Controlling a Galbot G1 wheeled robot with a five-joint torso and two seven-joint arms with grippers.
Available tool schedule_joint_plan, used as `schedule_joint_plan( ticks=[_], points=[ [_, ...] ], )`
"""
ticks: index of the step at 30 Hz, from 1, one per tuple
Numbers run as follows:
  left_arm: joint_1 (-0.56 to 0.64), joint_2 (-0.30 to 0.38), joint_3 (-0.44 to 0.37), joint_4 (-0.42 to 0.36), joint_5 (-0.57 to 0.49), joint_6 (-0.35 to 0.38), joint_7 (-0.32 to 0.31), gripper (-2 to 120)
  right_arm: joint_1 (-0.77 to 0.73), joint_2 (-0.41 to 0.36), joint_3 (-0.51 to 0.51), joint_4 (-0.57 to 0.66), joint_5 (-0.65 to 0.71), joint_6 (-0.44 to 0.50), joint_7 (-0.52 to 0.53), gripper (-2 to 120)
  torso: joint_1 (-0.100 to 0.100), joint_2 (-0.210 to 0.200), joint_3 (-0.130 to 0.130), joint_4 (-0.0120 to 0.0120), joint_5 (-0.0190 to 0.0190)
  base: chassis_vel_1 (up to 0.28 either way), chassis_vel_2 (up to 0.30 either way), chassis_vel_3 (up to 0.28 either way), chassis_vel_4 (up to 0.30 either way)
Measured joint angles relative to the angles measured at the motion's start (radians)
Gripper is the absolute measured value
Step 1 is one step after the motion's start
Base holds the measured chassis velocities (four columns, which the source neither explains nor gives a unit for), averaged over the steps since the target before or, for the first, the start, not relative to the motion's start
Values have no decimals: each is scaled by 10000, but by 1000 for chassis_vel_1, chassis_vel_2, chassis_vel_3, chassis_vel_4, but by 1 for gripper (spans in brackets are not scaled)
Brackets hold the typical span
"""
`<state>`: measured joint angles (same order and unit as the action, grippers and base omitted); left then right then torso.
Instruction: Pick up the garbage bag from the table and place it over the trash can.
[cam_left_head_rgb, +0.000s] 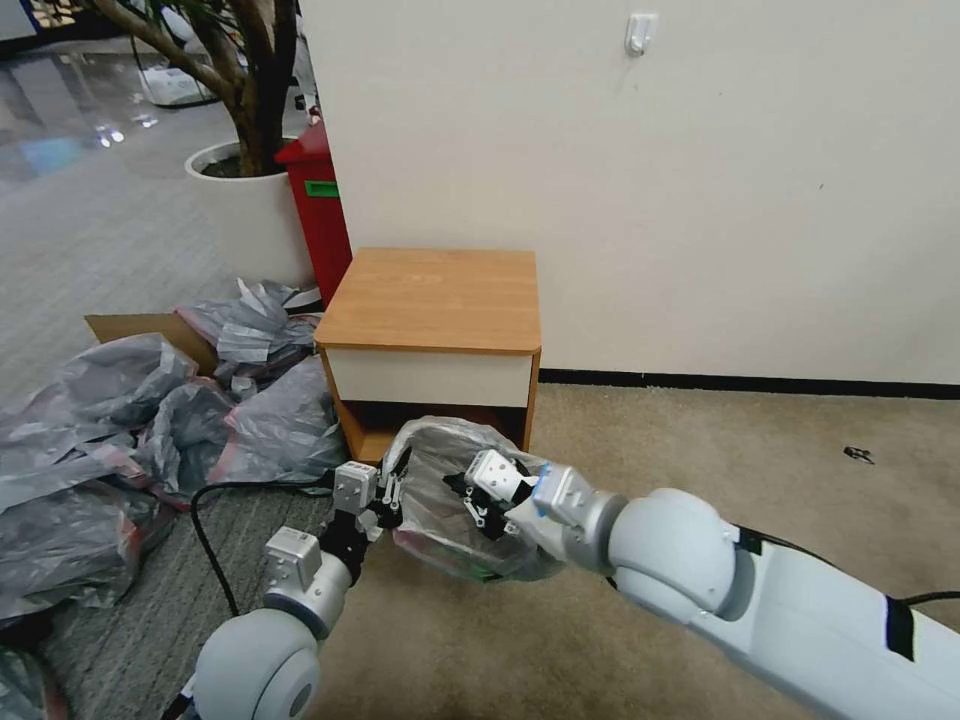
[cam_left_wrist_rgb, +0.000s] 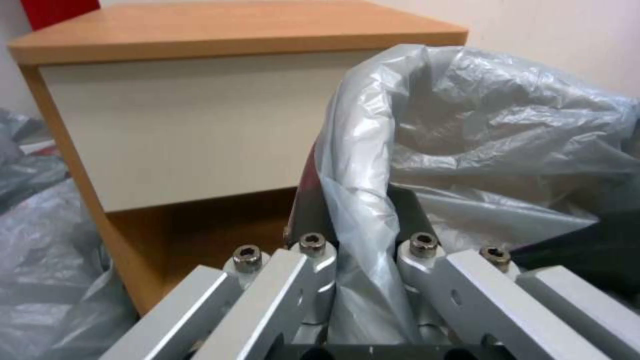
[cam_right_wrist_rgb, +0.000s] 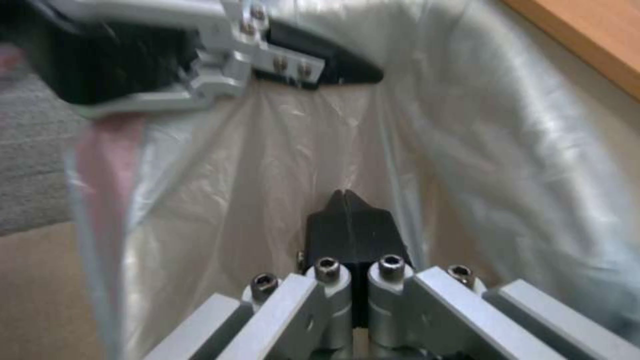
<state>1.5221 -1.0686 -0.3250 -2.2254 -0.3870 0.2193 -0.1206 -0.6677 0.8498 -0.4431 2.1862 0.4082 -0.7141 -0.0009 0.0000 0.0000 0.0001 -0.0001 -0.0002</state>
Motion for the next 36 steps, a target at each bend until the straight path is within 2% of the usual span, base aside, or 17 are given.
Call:
schedule_joint_plan(
  ticks=[9, 24, 36],
  points=[
    [114, -97, 35, -264, 232, -53, 96, 7, 175, 463, -445, -740, -443, 18, 292, 0, 0, 0, 0, 1, 2, 0, 0, 0, 0],
    [13, -12, 224, -453, 819, -215, 372, 7, 466, 634, -758, -1706, -502, 47, 498, 0, 0, 0, -1, 0, 2, 0, 0, 0, 0],
    [-62, -56, 354, -437, 1104, -216, 480, 7, 764, 543, -1094, -1812, -426, 51, 735, 0, 0, 0, -1, 0, 1, 0, 0, 0, 0]
  ],
)
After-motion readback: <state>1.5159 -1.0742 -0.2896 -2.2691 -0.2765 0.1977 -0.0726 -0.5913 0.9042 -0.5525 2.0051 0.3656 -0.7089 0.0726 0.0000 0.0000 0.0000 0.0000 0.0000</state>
